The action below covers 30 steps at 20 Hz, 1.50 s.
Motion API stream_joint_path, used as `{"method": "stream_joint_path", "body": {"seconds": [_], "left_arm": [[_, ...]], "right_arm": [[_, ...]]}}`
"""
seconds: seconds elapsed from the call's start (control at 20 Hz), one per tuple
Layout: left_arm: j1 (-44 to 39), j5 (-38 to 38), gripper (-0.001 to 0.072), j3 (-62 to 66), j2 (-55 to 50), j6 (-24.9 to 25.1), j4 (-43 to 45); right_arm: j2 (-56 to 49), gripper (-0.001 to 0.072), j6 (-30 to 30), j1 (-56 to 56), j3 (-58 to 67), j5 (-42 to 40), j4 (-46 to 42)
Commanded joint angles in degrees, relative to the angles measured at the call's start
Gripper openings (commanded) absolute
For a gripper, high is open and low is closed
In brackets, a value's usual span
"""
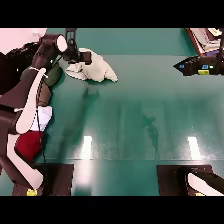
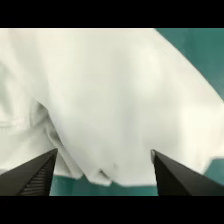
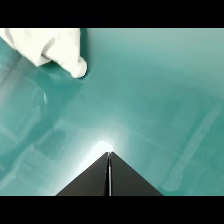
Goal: Fold the shirts.
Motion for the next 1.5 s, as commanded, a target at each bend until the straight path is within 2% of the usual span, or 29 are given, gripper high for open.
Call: {"method": "stream_joint_path", "body": {"seconds": [0.0,0.15,0.25,0.3,0.45,0.5,0.6,0.75,0.85,0.95,1.1,1.25,1.45], "left_arm": [[3.08,7.32,0.0695,0.02,-5.22,0.11,-7.43],[3.06,10.91,0.0354,0.02,-6.14,0.11,-8.37],[3.06,12.11,0.0096,0.24,-5.84,0.11,-8.35],[3.06,11.1,0.0025,1.09,-5.7,0.09,-8.33],[3.06,4.2,0.0023,6.93,-4.96,0.11,-8.31],[3.06,4.72,0.0023,6.97,-2.45,0.11,-8.28],[3.06,6.36,0.0023,6.99,4.07,0.52,-8.28],[1.27,5.51,0.0023,6.97,17.18,4.13,-8.26],[-2.69,4.42,0.0023,6.97,25.64,7.58,-8.24],[-8.28,3.32,0.0023,6.97,32.33,9.7,-7.61],[-16.96,1.9,0.0023,5.2,37.83,9.51,-6.56],[-24.35,-1.49,0.0023,-0.44,38.23,7.98,-6.49],[-30.6,-2.97,0.0025,-14.71,35.67,6.47,-7.34]], "right_arm": [[0.04,0.0017,0.04,0.04,0.07,1.42,0.02],[0.07,0.0017,0.04,0.04,0.07,1.36,0.0],[0.09,0.0017,0.04,0.04,0.07,1.36,0.0],[0.17,0.0017,0.04,0.04,0.09,1.33,0.02],[1.6,0.0017,0.04,-0.02,0.13,0.35,-0.07],[2.82,0.0017,0.04,-0.02,0.13,-1.25,-0.07],[6.62,0.0017,0.04,-0.02,0.13,-6.51,-0.55],[13.03,0.0016,0.04,-1.05,0.13,-16.94,-0.5],[16.44,0.0017,0.04,-3.17,0.13,-20.33,-0.5],[18.69,0.0016,0.04,-6.27,0.13,-20.37,-0.48],[20.37,0.0016,0.09,-10.45,0.11,-16.81,0.02],[20.79,0.0016,0.09,-12.41,0.11,-12.66,0.0],[20.76,0.0016,0.09,-12.35,0.07,-9.73,0.0]]}}
